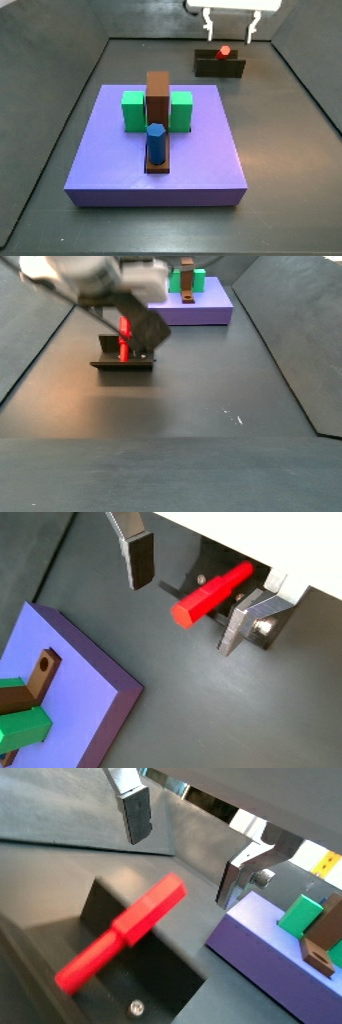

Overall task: Pick up the red object. Move up. Place the red object on the fixture. Regrasp the red object. Move to above the board. Insert the red object.
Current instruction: Regrasp the red object.

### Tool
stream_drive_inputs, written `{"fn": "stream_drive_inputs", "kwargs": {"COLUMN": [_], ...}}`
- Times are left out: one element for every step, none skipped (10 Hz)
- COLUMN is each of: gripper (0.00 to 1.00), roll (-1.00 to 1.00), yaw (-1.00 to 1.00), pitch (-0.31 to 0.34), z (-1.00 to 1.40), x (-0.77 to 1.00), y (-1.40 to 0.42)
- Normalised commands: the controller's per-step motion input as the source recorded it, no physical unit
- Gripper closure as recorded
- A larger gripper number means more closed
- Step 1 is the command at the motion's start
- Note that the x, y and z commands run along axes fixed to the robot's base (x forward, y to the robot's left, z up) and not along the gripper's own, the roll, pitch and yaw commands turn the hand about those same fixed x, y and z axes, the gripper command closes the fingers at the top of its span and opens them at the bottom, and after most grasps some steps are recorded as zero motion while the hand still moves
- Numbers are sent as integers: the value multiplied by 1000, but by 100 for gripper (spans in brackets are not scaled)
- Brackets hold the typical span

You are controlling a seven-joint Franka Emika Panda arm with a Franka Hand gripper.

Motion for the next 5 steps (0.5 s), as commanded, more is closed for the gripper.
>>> {"fn": "stream_drive_inputs", "kwargs": {"gripper": [0, 0, 0, 0, 0], "roll": [1000, 1000, 994, 877, 900], "yaw": [0, 0, 0, 0, 0], "pitch": [17, 9, 0, -37, -66], "z": [543, 546, 534, 354, 297], "x": [-237, -237, -134, 0, 0], "y": [-77, -109, -129, -106, 0]}}
